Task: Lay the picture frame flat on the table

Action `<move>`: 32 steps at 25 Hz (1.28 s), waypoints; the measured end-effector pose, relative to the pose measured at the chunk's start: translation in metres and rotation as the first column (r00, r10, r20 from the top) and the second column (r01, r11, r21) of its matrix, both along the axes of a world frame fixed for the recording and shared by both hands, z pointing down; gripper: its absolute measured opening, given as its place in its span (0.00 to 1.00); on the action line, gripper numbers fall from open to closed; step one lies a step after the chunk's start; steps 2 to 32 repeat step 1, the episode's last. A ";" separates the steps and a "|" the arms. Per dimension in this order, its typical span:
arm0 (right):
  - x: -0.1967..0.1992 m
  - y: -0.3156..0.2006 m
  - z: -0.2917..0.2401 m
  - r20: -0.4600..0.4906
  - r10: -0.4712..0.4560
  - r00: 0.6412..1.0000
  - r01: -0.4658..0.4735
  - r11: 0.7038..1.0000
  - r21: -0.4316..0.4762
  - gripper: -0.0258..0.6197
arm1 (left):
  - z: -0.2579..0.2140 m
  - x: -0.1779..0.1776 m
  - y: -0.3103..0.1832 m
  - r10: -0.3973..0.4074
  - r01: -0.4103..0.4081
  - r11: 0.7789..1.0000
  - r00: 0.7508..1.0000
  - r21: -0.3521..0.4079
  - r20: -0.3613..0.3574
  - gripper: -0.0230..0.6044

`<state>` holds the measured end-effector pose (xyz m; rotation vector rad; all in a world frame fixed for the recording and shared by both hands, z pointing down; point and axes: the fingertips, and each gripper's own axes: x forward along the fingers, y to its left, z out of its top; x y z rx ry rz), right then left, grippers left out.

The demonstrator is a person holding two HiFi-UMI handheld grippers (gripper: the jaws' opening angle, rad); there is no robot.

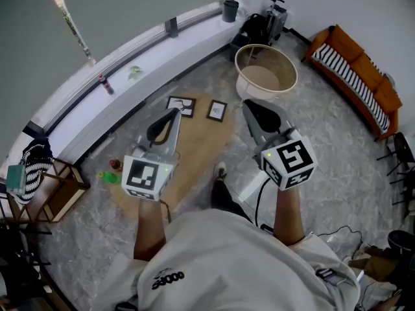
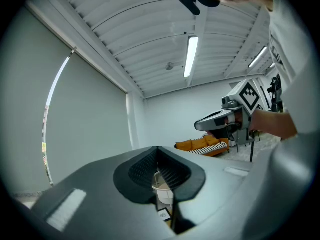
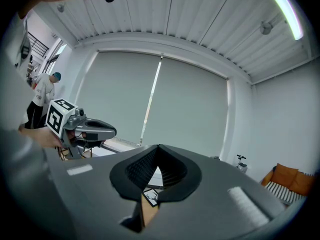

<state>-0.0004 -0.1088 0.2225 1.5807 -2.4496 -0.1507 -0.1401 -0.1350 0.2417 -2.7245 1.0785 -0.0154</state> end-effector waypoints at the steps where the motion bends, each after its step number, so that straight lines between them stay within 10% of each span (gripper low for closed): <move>1: -0.001 -0.002 0.001 0.000 -0.001 1.000 0.001 1.000 -0.002 0.04 | 0.001 -0.001 -0.001 0.000 0.000 1.000 1.000 -0.003 -0.002 0.05; 32: -0.001 -0.002 0.001 0.000 -0.001 1.000 0.001 1.000 -0.002 0.04 | 0.001 -0.001 -0.001 0.000 0.000 1.000 1.000 -0.003 -0.002 0.05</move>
